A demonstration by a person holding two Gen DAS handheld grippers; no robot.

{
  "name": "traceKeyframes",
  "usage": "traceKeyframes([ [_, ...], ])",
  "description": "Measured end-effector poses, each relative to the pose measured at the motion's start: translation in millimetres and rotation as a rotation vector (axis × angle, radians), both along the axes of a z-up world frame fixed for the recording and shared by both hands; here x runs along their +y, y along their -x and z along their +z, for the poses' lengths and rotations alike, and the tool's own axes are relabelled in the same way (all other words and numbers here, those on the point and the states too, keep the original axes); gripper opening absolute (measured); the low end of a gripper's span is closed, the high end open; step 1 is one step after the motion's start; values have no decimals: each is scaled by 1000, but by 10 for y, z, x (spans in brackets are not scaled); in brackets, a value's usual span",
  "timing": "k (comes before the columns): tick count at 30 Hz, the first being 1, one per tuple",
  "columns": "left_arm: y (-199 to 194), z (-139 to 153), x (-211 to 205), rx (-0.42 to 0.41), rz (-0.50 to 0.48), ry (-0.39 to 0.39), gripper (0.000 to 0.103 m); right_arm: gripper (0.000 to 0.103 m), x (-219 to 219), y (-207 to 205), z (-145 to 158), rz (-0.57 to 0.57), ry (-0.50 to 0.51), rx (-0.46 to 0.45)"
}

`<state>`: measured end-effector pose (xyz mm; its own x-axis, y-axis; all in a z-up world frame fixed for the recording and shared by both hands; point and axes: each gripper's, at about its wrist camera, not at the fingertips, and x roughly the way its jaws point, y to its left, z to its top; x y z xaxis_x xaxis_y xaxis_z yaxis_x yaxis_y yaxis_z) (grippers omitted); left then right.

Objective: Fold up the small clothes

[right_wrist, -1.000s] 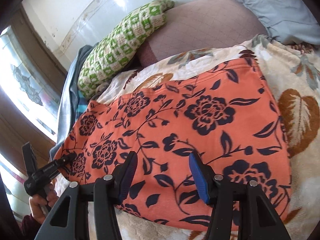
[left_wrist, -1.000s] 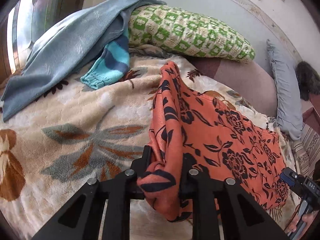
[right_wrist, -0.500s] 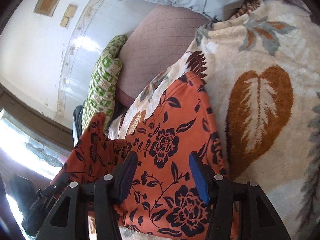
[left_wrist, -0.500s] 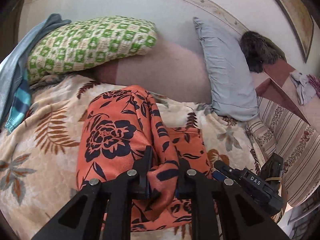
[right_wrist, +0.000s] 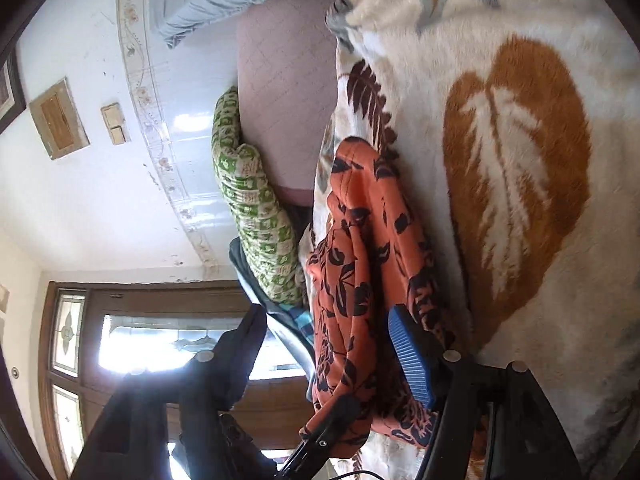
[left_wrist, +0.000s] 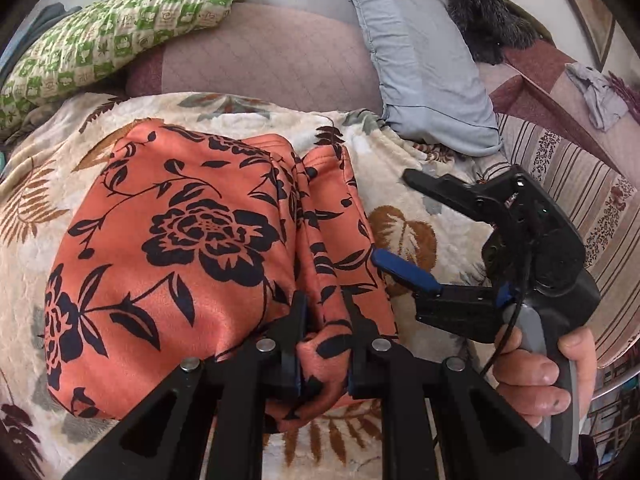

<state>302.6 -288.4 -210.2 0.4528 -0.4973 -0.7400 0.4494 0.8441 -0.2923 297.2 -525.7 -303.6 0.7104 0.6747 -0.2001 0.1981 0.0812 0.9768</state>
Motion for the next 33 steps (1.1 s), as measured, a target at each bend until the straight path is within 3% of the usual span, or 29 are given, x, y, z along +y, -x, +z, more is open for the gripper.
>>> traceKeyframes([
  [5,158,46,58,-29,-19,-34,15,70,444,-224,-41,91,81,32],
  [7,195,-7,86,-21,-24,-51,15,70,538,-254,-39,75,151,33],
  [11,166,-84,169,24,-14,-28,15,71,531,-254,-35,33,139,-9],
  [13,177,-61,169,13,-14,-26,15,63,546,-279,1,40,179,-12],
  [14,185,-46,169,5,-11,-23,15,45,580,-302,25,55,193,-28],
  [15,193,-30,172,-4,-7,-25,15,35,619,-330,52,71,202,-36],
  [20,197,-22,232,-8,8,-3,15,35,730,-419,134,80,263,-11],
  [22,211,-40,230,-8,7,-2,15,44,729,-474,102,77,250,2],
  [23,216,-47,223,-8,4,-6,15,62,720,-500,81,64,229,-3],
  [28,190,-25,271,-12,-3,-6,15,66,784,-716,156,50,285,-40],
  [29,184,-19,290,-13,-1,-4,15,63,850,-766,199,74,342,-42],
  [31,178,-1,339,-13,6,-2,15,32,990,-835,262,126,424,-40],
  [33,196,37,408,-16,9,22,15,25,1086,-824,398,142,465,-90],
])
